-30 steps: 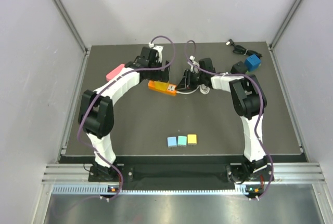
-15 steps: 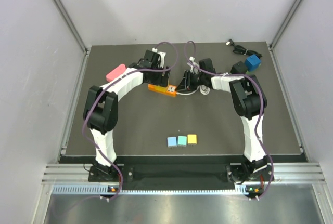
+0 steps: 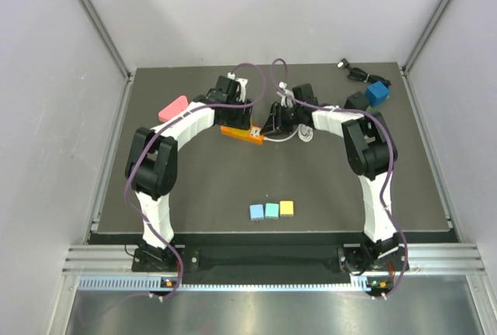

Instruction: Pull the plug off the socket

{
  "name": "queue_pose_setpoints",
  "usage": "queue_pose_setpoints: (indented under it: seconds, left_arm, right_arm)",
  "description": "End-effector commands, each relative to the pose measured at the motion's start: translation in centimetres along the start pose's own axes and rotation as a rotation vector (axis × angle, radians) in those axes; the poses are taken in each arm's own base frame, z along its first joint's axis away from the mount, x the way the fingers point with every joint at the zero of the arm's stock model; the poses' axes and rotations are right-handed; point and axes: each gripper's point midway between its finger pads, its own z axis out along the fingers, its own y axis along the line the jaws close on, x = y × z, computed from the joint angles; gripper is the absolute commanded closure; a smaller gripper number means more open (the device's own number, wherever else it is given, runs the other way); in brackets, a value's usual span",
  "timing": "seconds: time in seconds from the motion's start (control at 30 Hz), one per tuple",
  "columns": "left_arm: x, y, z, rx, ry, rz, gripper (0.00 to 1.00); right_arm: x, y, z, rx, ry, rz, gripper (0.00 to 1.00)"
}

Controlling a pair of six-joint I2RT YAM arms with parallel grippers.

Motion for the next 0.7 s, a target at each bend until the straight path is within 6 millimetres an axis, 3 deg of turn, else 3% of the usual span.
queue_pose_setpoints:
  seconds: [0.0,0.27,0.37,0.67]
  left_arm:
    - [-0.6,0.0,-0.4,-0.010,-0.044,-0.002,0.64]
    - [-0.3,-0.6,-0.5,-0.010,-0.042,-0.006,0.94]
    - [-0.4,-1.0,-0.7,-0.003,-0.044,-0.013,1.00]
    - [-0.7,-1.8,-1.4,0.016,-0.052,-0.025,1.00]
  right_arm:
    - [-2.1,2.8,-0.5,-0.001,-0.042,-0.093,0.60]
    - [-2.2,2.5,0.7,0.059,-0.032,-0.105,0.59]
    - [-1.9,1.8,1.1,0.098,-0.032,-0.105,0.59]
    - [-0.3,0.4,2.7,0.184,-0.006,-0.108,0.60]
